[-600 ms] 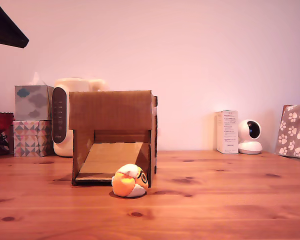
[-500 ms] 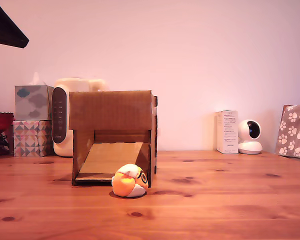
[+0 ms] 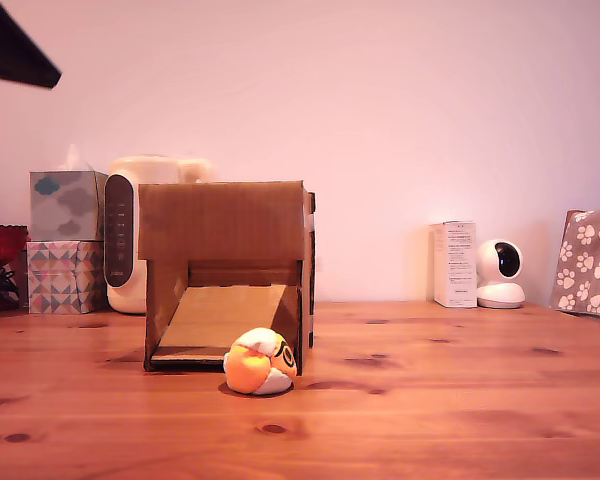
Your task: Drop the footbag into the cardboard dice tower
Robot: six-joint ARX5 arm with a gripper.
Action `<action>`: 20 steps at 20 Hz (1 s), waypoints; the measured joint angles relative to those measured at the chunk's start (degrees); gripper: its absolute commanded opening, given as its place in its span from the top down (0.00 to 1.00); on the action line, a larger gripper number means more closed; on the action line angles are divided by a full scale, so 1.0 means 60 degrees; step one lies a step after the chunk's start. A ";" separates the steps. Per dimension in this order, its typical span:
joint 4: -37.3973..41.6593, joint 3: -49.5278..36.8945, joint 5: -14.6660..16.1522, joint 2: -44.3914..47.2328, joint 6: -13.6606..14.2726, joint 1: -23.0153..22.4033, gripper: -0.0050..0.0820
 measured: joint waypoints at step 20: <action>0.5304 -0.3005 -0.0262 0.1064 -0.0892 -0.1443 0.97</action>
